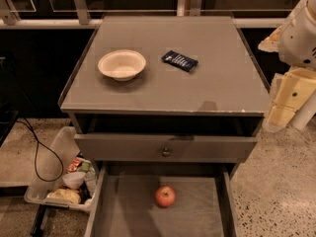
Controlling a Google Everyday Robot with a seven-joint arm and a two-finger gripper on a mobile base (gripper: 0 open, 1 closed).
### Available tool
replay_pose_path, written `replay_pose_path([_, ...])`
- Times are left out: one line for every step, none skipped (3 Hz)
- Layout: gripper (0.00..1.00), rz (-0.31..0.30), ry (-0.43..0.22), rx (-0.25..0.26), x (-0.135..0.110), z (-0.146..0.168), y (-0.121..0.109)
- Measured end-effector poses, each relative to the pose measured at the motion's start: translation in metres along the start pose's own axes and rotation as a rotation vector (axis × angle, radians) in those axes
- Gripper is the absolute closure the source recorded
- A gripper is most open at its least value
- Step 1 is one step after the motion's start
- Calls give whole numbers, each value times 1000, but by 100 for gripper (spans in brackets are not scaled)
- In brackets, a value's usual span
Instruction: Pick apple from middle drawer and place on counter
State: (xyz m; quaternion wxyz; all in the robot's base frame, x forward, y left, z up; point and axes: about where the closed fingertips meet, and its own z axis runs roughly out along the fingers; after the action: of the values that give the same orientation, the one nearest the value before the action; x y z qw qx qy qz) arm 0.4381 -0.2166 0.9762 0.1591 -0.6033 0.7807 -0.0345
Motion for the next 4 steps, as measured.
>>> replay_pose_path([0, 0, 0, 0, 0, 0, 0])
replay_pose_path([0, -21, -34, 13, 1, 11, 9])
replay_pose_path([0, -34, -115, -35, 10, 58, 36])
replay_pose_path([0, -29, -240, -74, 26, 109, 68])
